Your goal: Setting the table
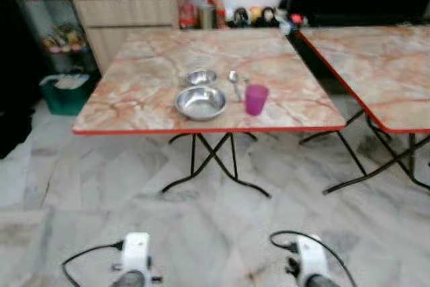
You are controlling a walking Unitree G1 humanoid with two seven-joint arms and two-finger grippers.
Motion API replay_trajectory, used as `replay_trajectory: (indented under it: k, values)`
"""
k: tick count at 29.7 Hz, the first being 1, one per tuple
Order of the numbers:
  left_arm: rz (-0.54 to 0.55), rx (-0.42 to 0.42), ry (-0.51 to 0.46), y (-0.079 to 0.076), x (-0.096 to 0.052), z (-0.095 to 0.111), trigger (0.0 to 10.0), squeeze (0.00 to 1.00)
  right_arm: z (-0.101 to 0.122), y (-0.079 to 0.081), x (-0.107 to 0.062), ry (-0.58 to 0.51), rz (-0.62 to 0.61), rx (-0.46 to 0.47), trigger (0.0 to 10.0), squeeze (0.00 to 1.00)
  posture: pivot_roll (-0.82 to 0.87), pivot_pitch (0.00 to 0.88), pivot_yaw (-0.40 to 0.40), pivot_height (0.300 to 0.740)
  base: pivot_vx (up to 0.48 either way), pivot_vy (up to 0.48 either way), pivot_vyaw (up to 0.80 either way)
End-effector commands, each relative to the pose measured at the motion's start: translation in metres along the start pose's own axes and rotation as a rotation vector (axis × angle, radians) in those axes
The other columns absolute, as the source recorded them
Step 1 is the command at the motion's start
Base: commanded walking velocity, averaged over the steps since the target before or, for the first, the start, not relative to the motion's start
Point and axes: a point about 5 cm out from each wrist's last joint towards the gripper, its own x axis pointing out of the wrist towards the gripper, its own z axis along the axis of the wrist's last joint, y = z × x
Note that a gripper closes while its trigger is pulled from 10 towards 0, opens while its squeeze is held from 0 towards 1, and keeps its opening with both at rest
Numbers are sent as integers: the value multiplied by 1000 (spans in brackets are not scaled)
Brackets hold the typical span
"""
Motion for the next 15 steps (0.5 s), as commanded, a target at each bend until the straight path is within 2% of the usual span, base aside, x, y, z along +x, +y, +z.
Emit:
replay_trajectory:
  k: [1, 15]
  values:
    - [33, 18, 7, 12, 0, -1, 10000, 0, 11, 12, 3, -32, 31, -9, 10000, 0, -19, 0, -43, 732, 386, 0, 0]
    - [37, 17, 6, 13, 0, -1, 10000, 0, 11, 12, 3, -40, 28, 23, 10000, 0, -13, 0, -43, 740, 386, 0, 0]
